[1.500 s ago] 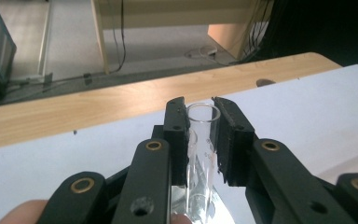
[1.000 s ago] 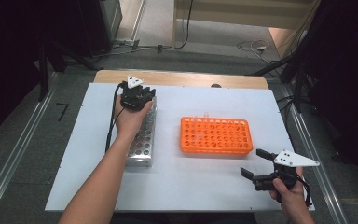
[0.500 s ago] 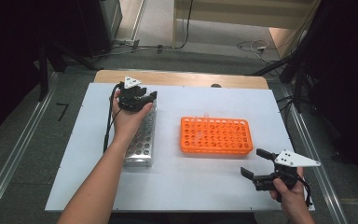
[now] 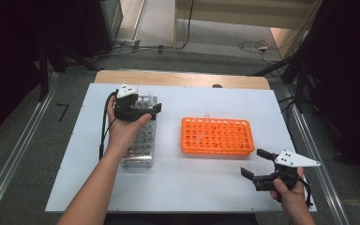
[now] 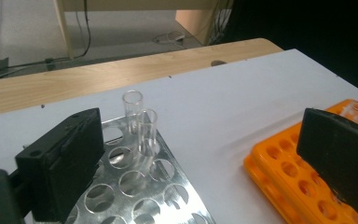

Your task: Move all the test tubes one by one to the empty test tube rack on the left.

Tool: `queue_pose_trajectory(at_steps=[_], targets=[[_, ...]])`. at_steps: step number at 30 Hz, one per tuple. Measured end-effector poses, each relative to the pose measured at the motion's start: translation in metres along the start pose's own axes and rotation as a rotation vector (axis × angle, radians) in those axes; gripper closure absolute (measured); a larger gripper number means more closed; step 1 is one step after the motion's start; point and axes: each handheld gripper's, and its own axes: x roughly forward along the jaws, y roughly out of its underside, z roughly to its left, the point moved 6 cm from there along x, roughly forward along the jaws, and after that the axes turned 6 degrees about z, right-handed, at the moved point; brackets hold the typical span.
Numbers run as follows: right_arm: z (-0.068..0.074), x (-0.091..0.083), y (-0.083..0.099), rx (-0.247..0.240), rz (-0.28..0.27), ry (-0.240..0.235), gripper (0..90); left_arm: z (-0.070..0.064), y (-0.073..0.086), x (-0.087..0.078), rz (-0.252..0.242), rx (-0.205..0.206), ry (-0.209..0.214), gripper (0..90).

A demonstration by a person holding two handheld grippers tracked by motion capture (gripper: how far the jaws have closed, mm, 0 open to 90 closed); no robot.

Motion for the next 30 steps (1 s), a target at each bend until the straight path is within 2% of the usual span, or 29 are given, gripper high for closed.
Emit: queue_pose_trajectory(at_steps=[3,6,11,16,24,30], targets=[[0.0,0.001,0.0,0.002,0.002,0.002,2.7,-0.007,0.004,-0.01,-0.019,0.013,0.017,0.0],[0.001,0.002,-0.002,0.003,0.003,0.004,2.7,-0.014,0.008,-0.02,-0.03,0.009,0.048,0.0],[0.001,0.003,-0.004,0.002,0.003,0.01,2.8,-0.025,0.014,-0.036,-0.06,0.011,0.078,0.0],[0.0,0.006,-0.008,0.006,0.009,0.024,2.9,-0.036,0.025,-0.051,-0.065,0.04,0.075,0.0],[0.002,0.012,-0.016,0.002,0.013,0.026,3.0,-0.047,0.046,-0.069,-0.081,0.034,0.101,0.0],[0.003,0.018,-0.025,0.004,0.024,0.026,3.0,-0.054,0.063,-0.077,-0.069,0.04,0.111,0.0]])
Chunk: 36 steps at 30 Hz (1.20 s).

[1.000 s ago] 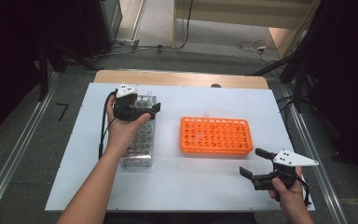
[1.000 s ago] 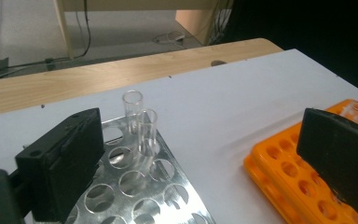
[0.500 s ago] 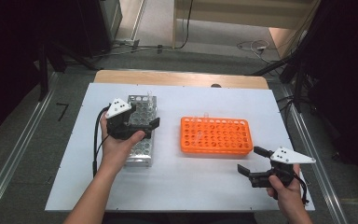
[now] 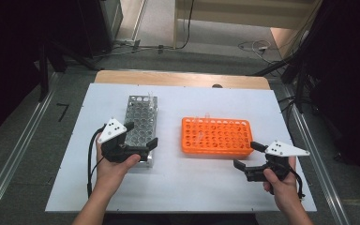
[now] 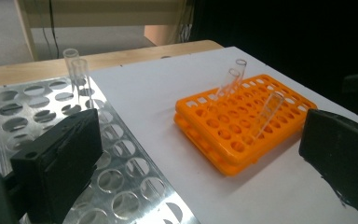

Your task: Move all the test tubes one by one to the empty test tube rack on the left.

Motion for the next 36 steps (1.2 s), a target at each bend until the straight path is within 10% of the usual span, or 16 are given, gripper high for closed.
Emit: queue_pose_trajectory(at_steps=[15,36], targets=[[-0.002,0.032,-0.03,-0.008,0.019,-0.009,5.7,-0.01,0.026,-0.001,0.026,-0.006,0.034,0.0],[-0.014,0.119,-0.061,0.109,0.109,0.049,44.7,-0.006,0.031,-0.004,0.025,-0.031,0.037,0.0]])
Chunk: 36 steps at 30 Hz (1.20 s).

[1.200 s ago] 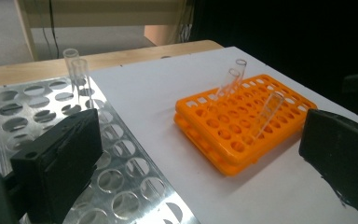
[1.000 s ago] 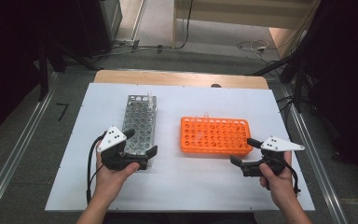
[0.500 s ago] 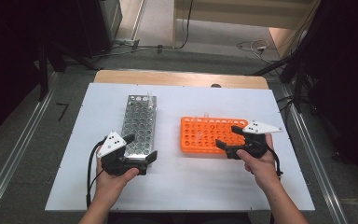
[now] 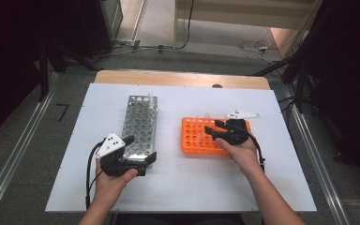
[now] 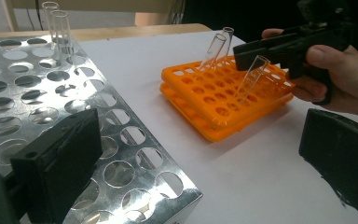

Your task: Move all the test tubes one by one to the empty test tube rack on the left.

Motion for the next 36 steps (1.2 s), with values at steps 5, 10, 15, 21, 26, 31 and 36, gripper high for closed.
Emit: queue_pose_trajectory(at_steps=[5,10,15,21,26,31,36], targets=[[-0.002,0.013,-0.002,0.015,0.029,-0.022,52.1,0.001,0.0,-0.001,-0.003,-0.003,0.0,0.0],[0.001,0.018,-0.005,-0.002,0.048,-0.006,59.4,0.001,0.0,0.001,0.003,0.001,0.002,0.0],[0.001,0.022,-0.005,0.011,0.071,0.027,64.5,-0.001,-0.001,0.001,0.003,0.003,0.004,0.0],[0.0,0.022,-0.005,0.013,0.071,0.045,69.1,-0.001,-0.002,0.002,0.0,0.004,0.004,0.0],[-0.002,0.021,-0.006,0.032,0.062,0.072,73.9,-0.003,-0.002,0.004,0.004,0.01,0.006,0.0],[-0.001,0.019,-0.007,0.019,0.029,0.081,74.1,-0.004,-0.002,0.003,0.0,0.017,0.006,0.0],[0.0,0.011,-0.01,0.019,-0.012,0.073,74.3,-0.005,-0.003,0.002,-0.004,0.017,0.008,0.0]])
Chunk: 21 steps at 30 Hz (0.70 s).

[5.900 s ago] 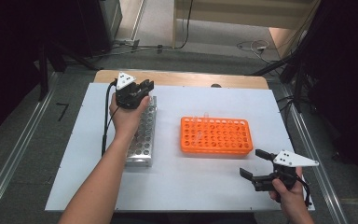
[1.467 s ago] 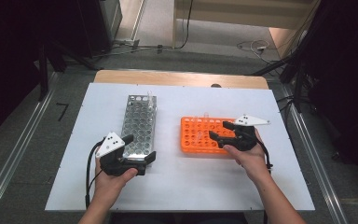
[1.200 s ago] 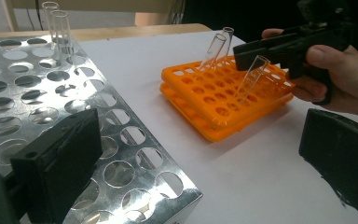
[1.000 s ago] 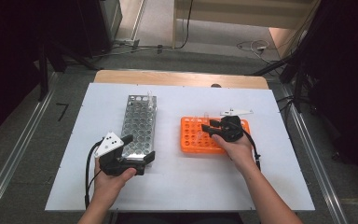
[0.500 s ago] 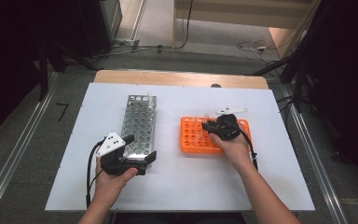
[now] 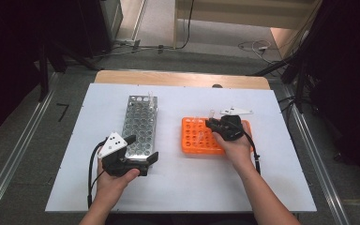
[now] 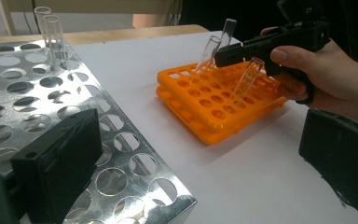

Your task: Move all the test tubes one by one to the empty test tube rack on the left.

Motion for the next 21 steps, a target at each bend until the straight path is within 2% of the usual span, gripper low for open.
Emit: queue_pose_trajectory(at_steps=[13,21], targets=[[0.004,-0.043,-0.006,-0.037,-0.083,-0.037,74.3,-0.004,-0.001,-0.001,-0.006,0.012,0.0,0.0],[0.011,-0.068,0.002,-0.069,-0.1,-0.06,74.3,-0.009,-0.002,0.001,-0.004,0.02,0.008,0.0]])
